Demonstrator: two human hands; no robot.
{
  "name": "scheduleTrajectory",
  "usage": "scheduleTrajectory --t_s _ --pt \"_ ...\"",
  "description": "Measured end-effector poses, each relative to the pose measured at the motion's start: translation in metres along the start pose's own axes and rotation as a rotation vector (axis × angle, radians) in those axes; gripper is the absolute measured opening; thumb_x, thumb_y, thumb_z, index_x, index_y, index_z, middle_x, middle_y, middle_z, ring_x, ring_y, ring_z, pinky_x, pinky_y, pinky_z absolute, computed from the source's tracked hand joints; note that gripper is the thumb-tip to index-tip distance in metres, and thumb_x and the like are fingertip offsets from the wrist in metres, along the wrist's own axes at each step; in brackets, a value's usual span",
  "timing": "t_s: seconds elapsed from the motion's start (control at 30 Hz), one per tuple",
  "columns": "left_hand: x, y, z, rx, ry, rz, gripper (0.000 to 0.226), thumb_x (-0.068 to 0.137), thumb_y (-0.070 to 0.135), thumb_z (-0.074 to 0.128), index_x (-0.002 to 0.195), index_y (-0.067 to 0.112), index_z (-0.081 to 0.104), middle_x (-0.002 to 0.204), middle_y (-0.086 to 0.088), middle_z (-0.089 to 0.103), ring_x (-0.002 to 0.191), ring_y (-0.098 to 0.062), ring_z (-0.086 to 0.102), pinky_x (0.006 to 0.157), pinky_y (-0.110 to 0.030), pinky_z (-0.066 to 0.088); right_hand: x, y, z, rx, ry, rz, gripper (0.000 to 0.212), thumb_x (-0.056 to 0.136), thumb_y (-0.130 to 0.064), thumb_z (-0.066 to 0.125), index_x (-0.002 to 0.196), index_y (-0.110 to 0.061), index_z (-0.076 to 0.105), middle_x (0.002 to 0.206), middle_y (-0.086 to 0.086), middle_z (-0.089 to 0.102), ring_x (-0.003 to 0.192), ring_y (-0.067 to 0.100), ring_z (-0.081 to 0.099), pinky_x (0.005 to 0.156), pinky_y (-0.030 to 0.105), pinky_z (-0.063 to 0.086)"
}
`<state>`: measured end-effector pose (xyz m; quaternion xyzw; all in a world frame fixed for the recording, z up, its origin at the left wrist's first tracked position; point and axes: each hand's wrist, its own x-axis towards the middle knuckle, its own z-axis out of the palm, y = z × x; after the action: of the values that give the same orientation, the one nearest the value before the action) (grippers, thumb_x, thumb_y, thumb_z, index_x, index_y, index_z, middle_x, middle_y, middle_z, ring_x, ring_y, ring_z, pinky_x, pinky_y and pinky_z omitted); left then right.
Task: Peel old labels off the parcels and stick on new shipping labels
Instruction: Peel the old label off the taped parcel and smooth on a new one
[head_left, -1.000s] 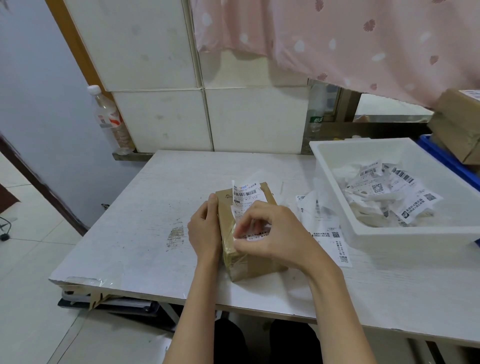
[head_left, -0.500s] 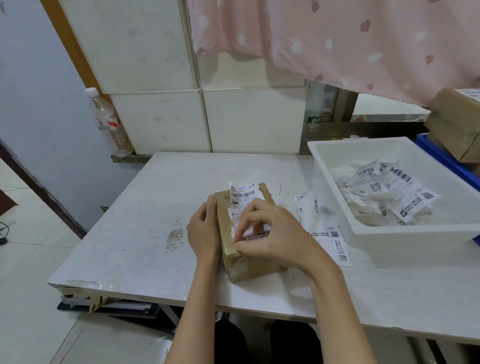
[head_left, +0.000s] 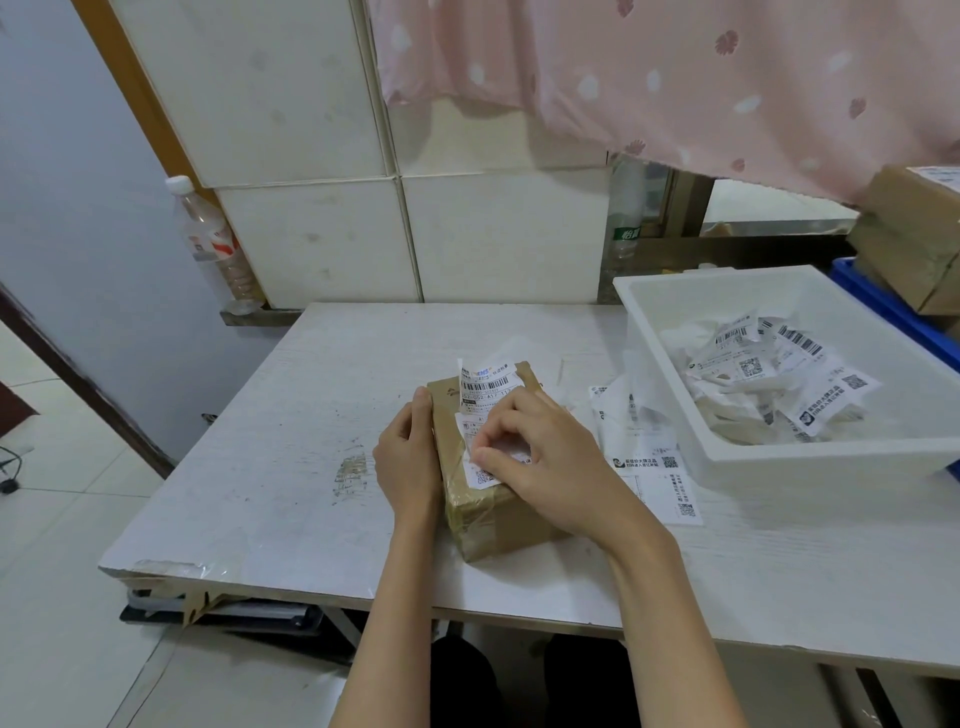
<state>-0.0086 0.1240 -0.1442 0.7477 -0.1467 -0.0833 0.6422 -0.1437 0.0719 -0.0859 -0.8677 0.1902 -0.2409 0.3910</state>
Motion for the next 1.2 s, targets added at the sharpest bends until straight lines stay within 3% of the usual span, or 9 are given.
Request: scheduleTrajectory --t_s 0.17,0.33,0.43,0.53,0.67,0.8,0.93,1.1,1.2 --pt "0.001 -0.002 0.001 -0.002 0.007 0.022 0.056 0.100 0.048 0.046 0.053 0.019 0.035 0.043 0.009 0.034 0.053 -0.015 0.031 0.057 -0.032 0.024 -0.005 -0.001 -0.008 0.092 -0.064 0.015 0.010 0.074 -0.018 0.079 0.075 -0.026 0.074 0.092 -0.010 0.057 0.107 0.007 0.054 0.093 0.017 0.041" --pt "0.002 -0.003 0.001 -0.004 0.007 0.027 0.056 0.100 0.047 0.047 0.053 0.020 0.034 0.042 0.009 0.035 0.052 -0.014 0.031 0.056 -0.032 0.023 -0.004 0.001 -0.005 0.113 -0.049 0.015 0.015 0.070 -0.018 0.080 0.066 -0.029 0.072 0.093 -0.011 0.056 0.113 0.007 0.051 0.096 0.026 0.041" --pt "0.001 -0.001 0.001 0.003 0.009 0.022 0.056 0.100 0.046 0.047 0.052 0.020 0.033 0.040 0.010 0.036 0.052 -0.014 0.030 0.055 -0.033 0.023 -0.003 0.000 0.000 0.039 -0.015 -0.027 0.009 0.070 -0.024 0.074 0.064 -0.030 0.069 0.090 -0.014 0.055 0.102 0.006 0.055 0.097 0.039 0.045" --pt "0.000 0.000 0.001 -0.005 0.005 0.014 0.057 0.100 0.046 0.046 0.051 0.021 0.034 0.040 0.010 0.036 0.050 -0.012 0.031 0.055 -0.033 0.024 -0.003 0.001 0.001 0.016 -0.036 -0.031 0.010 0.072 -0.025 0.074 0.067 -0.032 0.069 0.090 -0.014 0.055 0.102 0.006 0.054 0.099 0.043 0.043" --pt "0.000 -0.001 0.000 -0.004 0.004 0.020 0.056 0.100 0.046 0.046 0.052 0.021 0.035 0.040 0.011 0.037 0.046 -0.010 0.032 0.054 -0.032 0.024 -0.005 0.002 -0.002 0.095 -0.030 0.000 0.007 0.074 -0.022 0.077 0.071 -0.027 0.073 0.094 -0.013 0.056 0.099 0.008 0.058 0.093 0.034 0.050" --pt "0.000 0.000 0.000 -0.009 0.010 0.019 0.057 0.100 0.046 0.047 0.050 0.021 0.035 0.040 0.010 0.037 0.048 -0.011 0.031 0.055 -0.032 0.024 -0.005 0.000 -0.005 0.098 -0.050 0.007 0.012 0.071 -0.020 0.081 0.067 -0.028 0.073 0.097 -0.015 0.056 0.120 0.011 0.050 0.099 0.032 0.044" --pt "-0.001 0.000 0.000 -0.011 0.006 0.010 0.058 0.100 0.046 0.047 0.050 0.022 0.034 0.040 0.010 0.036 0.048 -0.011 0.030 0.055 -0.032 0.024 -0.005 -0.002 -0.003 -0.010 -0.051 -0.020 0.015 0.074 -0.021 0.078 0.066 -0.030 0.069 0.095 -0.016 0.055 0.102 0.000 0.049 0.100 0.034 0.037" --pt "-0.001 0.000 0.000 -0.012 0.006 0.005 0.058 0.100 0.046 0.047 0.049 0.022 0.032 0.039 0.010 0.033 0.046 -0.010 0.029 0.055 -0.031 0.023 -0.006 0.001 0.003 -0.144 -0.054 -0.069 0.017 0.083 -0.024 0.068 0.071 -0.031 0.059 0.094 -0.016 0.050 0.102 0.000 0.041 0.098 0.025 0.026" --pt "0.000 0.000 0.000 -0.016 -0.002 0.002 0.058 0.100 0.046 0.047 0.049 0.022 0.035 0.039 0.011 0.036 0.045 -0.010 0.030 0.055 -0.031 0.024 -0.006 0.003 0.007 -0.124 0.012 -0.067 0.012 0.083 -0.027 0.064 0.072 -0.030 0.059 0.096 -0.016 0.051 0.105 -0.001 0.042 0.098 0.025 0.032"
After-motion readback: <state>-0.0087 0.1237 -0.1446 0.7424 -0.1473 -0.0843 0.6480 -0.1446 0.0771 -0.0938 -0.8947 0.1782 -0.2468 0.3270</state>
